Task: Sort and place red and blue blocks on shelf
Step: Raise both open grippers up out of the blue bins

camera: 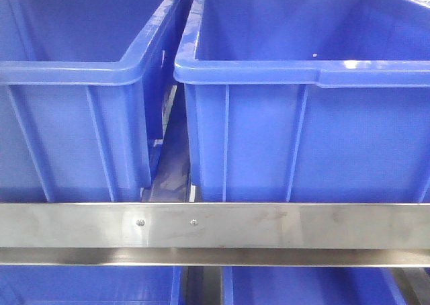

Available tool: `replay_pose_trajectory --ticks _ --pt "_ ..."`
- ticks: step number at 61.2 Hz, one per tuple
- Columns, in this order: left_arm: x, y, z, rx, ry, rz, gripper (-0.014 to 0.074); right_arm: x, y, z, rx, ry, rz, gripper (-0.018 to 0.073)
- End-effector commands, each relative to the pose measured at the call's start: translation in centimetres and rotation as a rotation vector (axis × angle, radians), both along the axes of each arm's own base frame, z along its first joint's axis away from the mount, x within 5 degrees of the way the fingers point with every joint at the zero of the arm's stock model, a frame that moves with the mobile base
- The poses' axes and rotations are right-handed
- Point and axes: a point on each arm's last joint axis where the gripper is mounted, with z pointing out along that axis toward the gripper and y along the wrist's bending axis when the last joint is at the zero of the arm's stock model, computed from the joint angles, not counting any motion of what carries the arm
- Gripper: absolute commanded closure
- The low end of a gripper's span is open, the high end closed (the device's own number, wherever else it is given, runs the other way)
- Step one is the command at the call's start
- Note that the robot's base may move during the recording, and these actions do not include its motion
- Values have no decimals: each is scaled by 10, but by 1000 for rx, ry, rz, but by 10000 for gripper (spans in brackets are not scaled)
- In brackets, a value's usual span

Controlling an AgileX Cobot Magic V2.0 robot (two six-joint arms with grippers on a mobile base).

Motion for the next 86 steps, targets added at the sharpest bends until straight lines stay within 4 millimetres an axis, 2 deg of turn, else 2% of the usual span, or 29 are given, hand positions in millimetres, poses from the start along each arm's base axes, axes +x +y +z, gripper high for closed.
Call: replay_pose_trajectory --ticks 1,6,9,20,23,26,62,68,86 --pt "-15 1 12 16 -160 -14 456 -1 -1 9 1 -105 -16 489" --pt "-32 3 -7 13 -191 -15 456 -1 -1 9 1 -105 -16 489" --pt "-40 4 -30 3 -210 -20 456 -1 -1 9 1 -105 -16 489" --pt "-56 4 -102 -114 -284 -30 456 -1 -1 9 1 -105 -16 489" --pt "-59 4 -111 -139 -287 -29 456 -1 -1 9 1 -105 -16 489" --pt "-63 5 -112 -119 -237 -30 456 -1 -1 9 1 -104 -16 489" --pt "-63 3 -105 -90 -357 -73 456 -1 -1 9 1 -104 -16 489" --pt "-63 3 -105 -146 -353 -67 456 -1 -1 9 1 -104 -16 489" --pt "-63 3 -105 -142 -353 -68 456 -1 -1 9 1 -104 -16 489"
